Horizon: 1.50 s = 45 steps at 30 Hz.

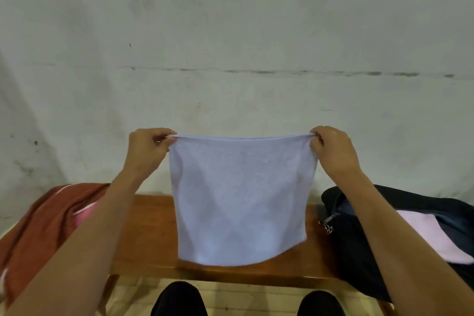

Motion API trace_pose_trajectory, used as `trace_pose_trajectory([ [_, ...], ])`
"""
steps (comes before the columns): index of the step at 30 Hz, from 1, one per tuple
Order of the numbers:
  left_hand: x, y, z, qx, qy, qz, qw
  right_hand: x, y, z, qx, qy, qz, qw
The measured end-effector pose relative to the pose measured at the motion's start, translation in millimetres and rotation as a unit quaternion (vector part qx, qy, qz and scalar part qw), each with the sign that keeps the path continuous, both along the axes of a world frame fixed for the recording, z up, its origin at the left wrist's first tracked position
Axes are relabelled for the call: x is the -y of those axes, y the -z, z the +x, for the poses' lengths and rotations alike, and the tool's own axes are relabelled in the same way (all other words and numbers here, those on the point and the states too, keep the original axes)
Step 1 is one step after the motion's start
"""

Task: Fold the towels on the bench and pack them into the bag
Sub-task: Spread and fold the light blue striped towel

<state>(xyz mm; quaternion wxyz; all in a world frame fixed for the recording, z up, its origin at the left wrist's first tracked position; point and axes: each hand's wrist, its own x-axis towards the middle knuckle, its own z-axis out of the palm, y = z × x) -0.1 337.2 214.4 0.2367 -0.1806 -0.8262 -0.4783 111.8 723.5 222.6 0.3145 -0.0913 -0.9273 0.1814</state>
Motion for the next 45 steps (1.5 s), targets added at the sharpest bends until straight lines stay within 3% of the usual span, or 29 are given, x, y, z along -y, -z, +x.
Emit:
trace_pose_trajectory([
  [8, -11.3, -29.6, -5.4, 0.004, -0.008, 0.043, 0.999, -3.3, -25.6, -13.8, -0.069, -0.014, -0.069, 0.995],
  [15, -3.5, -12.1, 3.0, 0.05, 0.03, 0.089, 0.994, -5.3, -14.1, -4.5, -0.086, -0.023, -0.06, 0.994],
  [19, 17.3, 1.0, 11.2, 0.136, 0.092, -0.023, 0.986, -13.9, -11.1, 10.7, 0.07, -0.054, -0.089, 0.992],
  [21, 27.3, 2.4, 15.3, 0.186, 0.137, -0.071, 0.97, -19.1, -11.8, 19.1, 0.179, -0.079, -0.109, 0.975],
  [23, 32.0, 0.5, 19.5, 0.211, 0.173, -0.096, 0.957, -23.3, -11.8, 24.4, 0.223, -0.092, -0.127, 0.962],
  [27, 25.4, -5.1, 21.2, 0.173, 0.137, -0.054, 0.974, -23.6, -13.4, 21.2, 0.161, -0.09, -0.159, 0.97],
  [31, 16.3, 0.3, 4.1, 0.176, 0.117, -0.013, 0.977, -17.9, -13.6, 8.1, 0.109, -0.059, -0.126, 0.984],
  [38, -4.4, 38.0, -29.1, 0.212, 0.105, 0.052, 0.97, -19.6, 29.1, -22.1, 0.095, -0.039, -0.134, 0.986],
  [45, -27.9, 101.0, -54.2, 0.217, 0.06, 0.029, 0.974, -23.0, 105.3, -48.6, 0.121, -0.031, -0.163, 0.979],
])
